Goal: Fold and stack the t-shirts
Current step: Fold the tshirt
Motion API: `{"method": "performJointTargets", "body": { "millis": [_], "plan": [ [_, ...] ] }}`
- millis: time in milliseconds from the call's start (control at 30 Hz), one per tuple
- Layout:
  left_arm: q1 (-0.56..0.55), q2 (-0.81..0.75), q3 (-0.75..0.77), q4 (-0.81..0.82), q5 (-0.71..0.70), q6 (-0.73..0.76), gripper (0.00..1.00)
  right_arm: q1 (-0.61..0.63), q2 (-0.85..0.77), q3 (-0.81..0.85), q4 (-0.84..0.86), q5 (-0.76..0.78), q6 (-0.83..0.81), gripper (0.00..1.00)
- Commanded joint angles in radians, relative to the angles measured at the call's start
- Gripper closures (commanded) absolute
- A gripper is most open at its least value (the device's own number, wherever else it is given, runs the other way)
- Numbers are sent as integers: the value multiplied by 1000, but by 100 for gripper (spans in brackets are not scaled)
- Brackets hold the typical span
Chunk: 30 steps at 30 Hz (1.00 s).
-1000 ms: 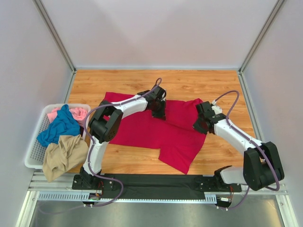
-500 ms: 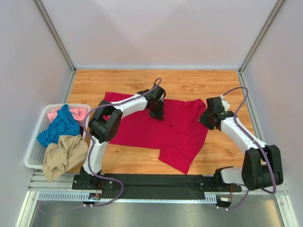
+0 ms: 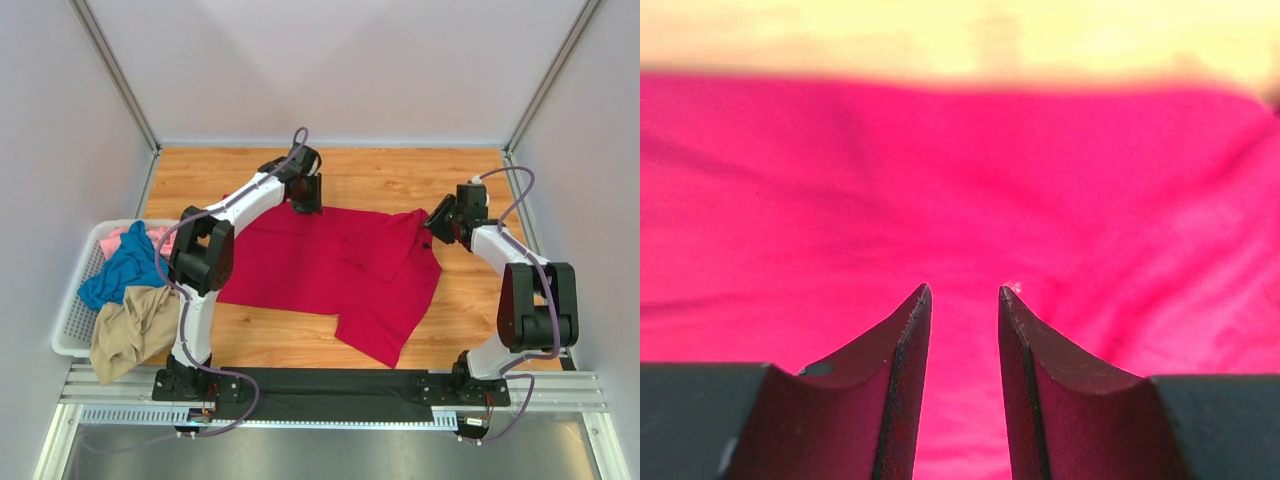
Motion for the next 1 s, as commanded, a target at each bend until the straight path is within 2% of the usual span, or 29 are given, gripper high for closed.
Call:
{"method": "performJointTargets", "body": {
  "millis": [0,233,533,867,967],
  "plan": [
    [75,44,35,-15,25,35,59,-2,46,41,142,-42,10,61],
    [164,102,60,-10,40,60,59,-38,204,191,115,-110,-99,67],
    [214,173,120,-10,63,55,59,-44,344,343,21,-139,-165,66],
    [217,204,132,-12,48,56,59,-45,396,340,45,-137,-134,67],
    [220,211,132,-13,39,49,59,-45,404,346,47,-123,-133,70]
  ]
}}
